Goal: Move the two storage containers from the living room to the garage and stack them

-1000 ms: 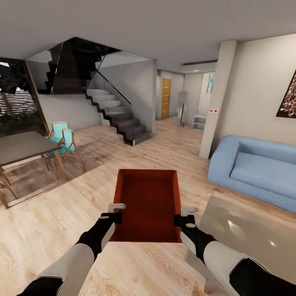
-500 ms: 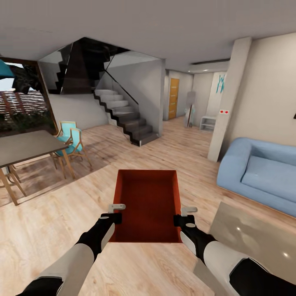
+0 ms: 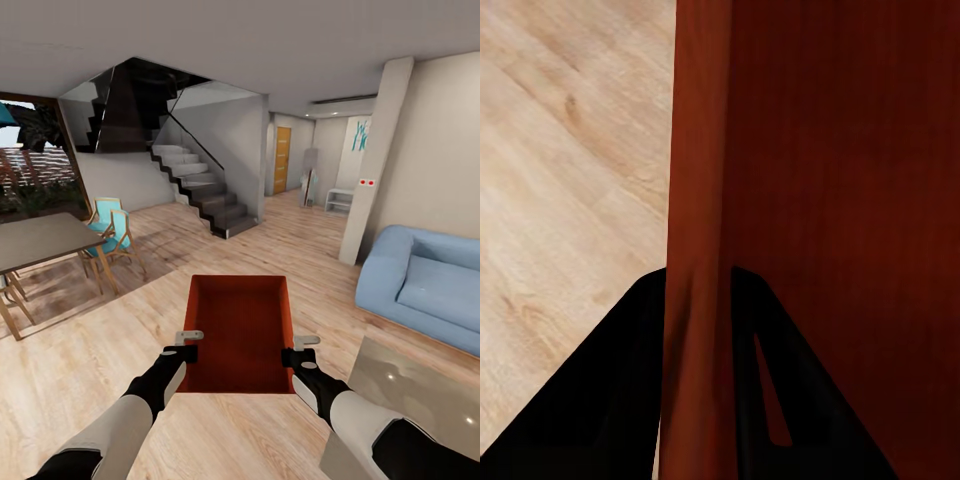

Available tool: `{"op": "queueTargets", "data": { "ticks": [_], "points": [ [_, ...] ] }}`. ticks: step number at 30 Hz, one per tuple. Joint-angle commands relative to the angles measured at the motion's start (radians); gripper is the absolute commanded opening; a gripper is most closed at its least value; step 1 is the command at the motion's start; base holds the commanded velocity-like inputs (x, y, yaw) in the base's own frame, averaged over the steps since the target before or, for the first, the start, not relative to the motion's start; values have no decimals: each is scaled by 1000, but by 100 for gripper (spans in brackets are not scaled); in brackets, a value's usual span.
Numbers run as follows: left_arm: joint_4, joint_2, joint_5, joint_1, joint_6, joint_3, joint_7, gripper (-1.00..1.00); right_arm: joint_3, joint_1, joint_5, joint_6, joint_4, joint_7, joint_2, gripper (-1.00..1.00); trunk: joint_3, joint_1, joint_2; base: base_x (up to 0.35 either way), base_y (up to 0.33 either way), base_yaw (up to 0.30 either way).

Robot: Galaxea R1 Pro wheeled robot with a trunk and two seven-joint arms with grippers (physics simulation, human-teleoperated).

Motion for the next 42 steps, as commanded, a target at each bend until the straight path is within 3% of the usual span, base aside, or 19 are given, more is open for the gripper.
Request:
{"op": "queueTargets", "data": {
  "ticks": [1, 13, 42],
  "points": [
    [7, 0, -8, 0, 7, -5, 7, -100, -1, -2, 3, -32, -9, 0, 0, -100, -2, 1, -2, 18, 0, 0],
    [7, 0, -8, 0, 7, -5, 7, -100, 0, -2, 3, -32, -9, 0, 0, -100, -2, 1, -2, 5, 0, 0],
    [7, 0, -8, 0, 9, -5, 6, -100, 0, -2, 3, -32, -9, 0, 2, -100, -2, 1, -2, 319, 0, 0]
  ]
}}
